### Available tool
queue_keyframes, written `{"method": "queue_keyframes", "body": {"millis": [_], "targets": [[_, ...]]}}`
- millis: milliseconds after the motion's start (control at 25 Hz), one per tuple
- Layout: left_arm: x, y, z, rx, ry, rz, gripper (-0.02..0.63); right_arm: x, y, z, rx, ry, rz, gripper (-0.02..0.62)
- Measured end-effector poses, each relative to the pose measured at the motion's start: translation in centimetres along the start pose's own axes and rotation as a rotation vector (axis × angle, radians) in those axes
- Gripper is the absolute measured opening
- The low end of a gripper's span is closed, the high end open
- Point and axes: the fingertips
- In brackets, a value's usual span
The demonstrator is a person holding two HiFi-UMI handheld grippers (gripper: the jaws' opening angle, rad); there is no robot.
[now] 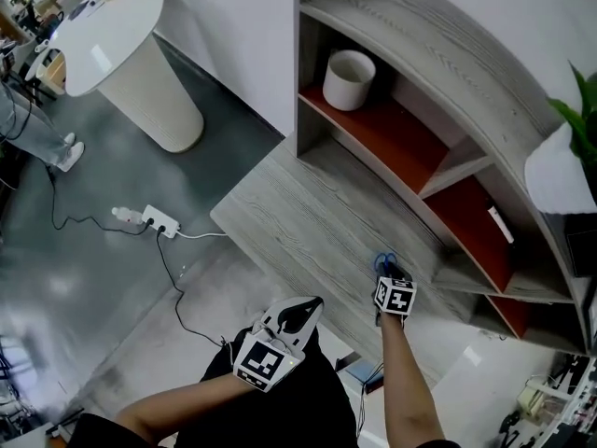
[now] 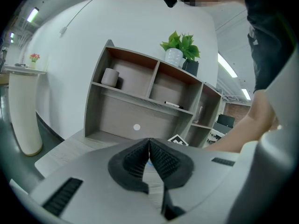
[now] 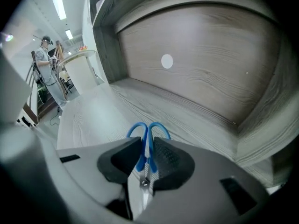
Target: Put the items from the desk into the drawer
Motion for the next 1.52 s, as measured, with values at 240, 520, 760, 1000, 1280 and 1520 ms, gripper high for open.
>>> {"method": "queue_keyframes", "body": {"millis": [240,520,760,1000,1280,1520], "targets": [[0.1,2.1,1.9,-0.088,-0.039,0.020,0.014,0.5,5.5,-1.2,-0.056,-0.017,0.106,0.098],[0.3,6.4,4.2,-0.207,-0.085,0.068,0.014,-1.5,12.6,-4.1,-0.138,-0.074,0.209,0.098],[-1.6,11.4,5.4,-0.271,-0.088,0.074,0.014,-6.4,17.4,-7.9,-0.165,-0.113,0.225,0.098],[-5.5,15.5,6.7,-0.323,-0.064,0.019,0.014,-10.9,21.0,-12.1,-0.176,-0.094,0.211,0.098],[-5.9,16.8,10.9,-0.370,-0.086,0.035,0.014,-16.3,24.2,-13.0,-0.172,-0.118,0.212,0.098],[-6.6,16.6,15.0,-0.327,-0.084,0.050,0.014,-21.0,26.6,-10.4,-0.157,-0.118,0.190,0.098]]}}
Point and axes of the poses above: the fingertips, and each gripper's own axes: y backward along the fingers, z to its right, x out of its top, and after that the axes turned 8 degrees about x, right-handed
